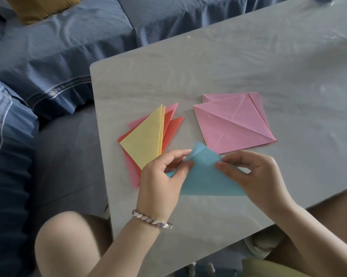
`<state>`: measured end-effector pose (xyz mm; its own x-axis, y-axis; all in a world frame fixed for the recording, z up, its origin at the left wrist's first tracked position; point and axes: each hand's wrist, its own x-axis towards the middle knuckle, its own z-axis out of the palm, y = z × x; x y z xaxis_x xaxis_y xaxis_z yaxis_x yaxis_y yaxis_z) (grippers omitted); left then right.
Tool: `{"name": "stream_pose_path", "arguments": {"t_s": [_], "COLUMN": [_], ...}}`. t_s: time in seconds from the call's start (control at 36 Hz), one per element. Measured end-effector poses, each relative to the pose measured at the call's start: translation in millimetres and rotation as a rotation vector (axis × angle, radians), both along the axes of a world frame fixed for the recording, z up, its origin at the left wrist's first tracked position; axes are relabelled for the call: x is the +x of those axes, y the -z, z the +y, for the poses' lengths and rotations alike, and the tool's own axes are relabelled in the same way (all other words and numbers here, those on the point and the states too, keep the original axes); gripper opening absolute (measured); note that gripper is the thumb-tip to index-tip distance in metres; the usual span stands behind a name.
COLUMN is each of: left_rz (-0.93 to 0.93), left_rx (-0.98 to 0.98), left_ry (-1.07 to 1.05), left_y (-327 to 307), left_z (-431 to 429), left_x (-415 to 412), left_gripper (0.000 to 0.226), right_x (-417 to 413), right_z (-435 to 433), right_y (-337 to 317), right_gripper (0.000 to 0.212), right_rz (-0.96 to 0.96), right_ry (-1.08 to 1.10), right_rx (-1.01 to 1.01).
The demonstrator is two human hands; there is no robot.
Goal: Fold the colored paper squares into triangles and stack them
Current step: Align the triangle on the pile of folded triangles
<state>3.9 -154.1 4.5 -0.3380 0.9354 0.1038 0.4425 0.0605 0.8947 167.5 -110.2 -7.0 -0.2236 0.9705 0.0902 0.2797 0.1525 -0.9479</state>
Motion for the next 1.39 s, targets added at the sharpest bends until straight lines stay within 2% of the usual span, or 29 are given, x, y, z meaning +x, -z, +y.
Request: {"name": "stream_pose_path", "arguments": {"t_s": [0.14,0.42,0.53,0.69,0.86,0.97,1.11,1.28,1.39], "left_rz": [0.038,0.146,0.148,0.130,0.056,0.030,0.072,0.123,0.149], "left_rx": [0.038,0.128,0.125,0.114,0.063,0.037,0.049,0.094,0.099], "left_ry": [0.014,0.062,0.064,0.051,0.025,0.028,0.038,0.050,0.052], "left_y": [-3.8,-14.1,-15.0,-14.3,-15.0,-15.8,-18.5,-17.7,-16.6], "left_z": [-5.8,-15.1,-15.3,-15.1,-14.8,-14.3,-15.2,-16.1,-16.4], "left_x": [1.5,2.5,3.4,4.6,6.7,7.6,8.0,8.1,8.1], "left_gripper": [0.038,0.025,0.026,0.022,0.027,0.025,0.029,0.021,0.020], "right_x": [-2.4,-5.4,-7.0,-7.9,-7.1,-6.9,-7.3,-7.6,-8.1], "right_z": [-1.3,-7.0,-9.4,-10.4,-11.0,-11.1,-11.9,-12.1,-11.9], "right_y": [-4.7,-13.5,-16.8,-20.1,-19.5,-19.1,-18.8,-19.3,-18.7], "right_gripper": [0.020,0.016,0.017,0.033,0.021,0.027,0.036,0.035,0.027], "right_rz": [0.025,0.106,0.113,0.125,0.138,0.140,0.145,0.153,0.120], "right_ry": [0.017,0.013,0.010,0.025,0.002,-0.004,-0.006,0.012,0.013], "right_rx": [-0.058,-0.137,-0.136,-0.151,-0.184,-0.185,-0.188,-0.183,-0.189]}}
